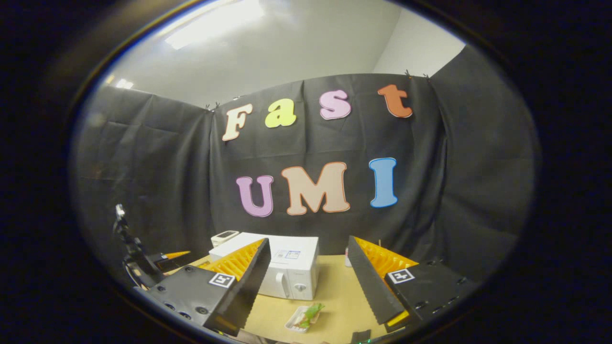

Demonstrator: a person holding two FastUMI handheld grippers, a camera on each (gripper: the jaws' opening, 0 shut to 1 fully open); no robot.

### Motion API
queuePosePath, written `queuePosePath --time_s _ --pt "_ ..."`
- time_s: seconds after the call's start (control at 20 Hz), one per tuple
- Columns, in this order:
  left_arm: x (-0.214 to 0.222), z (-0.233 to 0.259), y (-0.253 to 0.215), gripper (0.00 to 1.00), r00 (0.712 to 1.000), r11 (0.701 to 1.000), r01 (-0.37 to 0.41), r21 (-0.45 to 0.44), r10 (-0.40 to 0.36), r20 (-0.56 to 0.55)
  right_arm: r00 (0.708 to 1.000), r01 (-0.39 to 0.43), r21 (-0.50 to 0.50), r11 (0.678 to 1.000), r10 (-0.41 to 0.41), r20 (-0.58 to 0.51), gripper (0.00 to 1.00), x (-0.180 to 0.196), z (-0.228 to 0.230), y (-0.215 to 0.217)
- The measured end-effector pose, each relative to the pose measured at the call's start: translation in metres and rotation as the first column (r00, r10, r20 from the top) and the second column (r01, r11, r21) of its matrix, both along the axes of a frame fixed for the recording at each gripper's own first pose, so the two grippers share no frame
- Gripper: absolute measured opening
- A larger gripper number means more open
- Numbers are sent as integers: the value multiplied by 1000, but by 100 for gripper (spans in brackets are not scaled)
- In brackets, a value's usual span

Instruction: Open the microwave oven with the left hand, put the food in, and close the microwave oven.

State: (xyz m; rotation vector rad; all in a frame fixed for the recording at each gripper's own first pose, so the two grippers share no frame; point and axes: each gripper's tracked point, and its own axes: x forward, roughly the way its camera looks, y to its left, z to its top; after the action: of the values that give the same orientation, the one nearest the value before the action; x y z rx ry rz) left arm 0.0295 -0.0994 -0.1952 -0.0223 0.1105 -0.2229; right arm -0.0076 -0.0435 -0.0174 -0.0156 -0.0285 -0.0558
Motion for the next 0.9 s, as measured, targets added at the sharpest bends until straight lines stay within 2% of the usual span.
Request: queuePosePath --time_s 0.3,0.35,0.55,0.9 --pt "23 -76 -42 97 996 997 74 -10 -75 -44 999 14 30 999 -16 47 91 4 0 -22" --pt "27 -87 -47 94 995 997 81 -3 -81 -51 998 27 23 999 -28 49 90 6 -2 -27" --pt "43 -123 -65 94 996 995 81 52 -79 -40 997 58 -3 998 -58 41 91 17 -14 -39" --pt "74 -195 -108 82 982 989 142 43 -135 -135 995 78 12 997 -79 63 91 35 -21 -63"
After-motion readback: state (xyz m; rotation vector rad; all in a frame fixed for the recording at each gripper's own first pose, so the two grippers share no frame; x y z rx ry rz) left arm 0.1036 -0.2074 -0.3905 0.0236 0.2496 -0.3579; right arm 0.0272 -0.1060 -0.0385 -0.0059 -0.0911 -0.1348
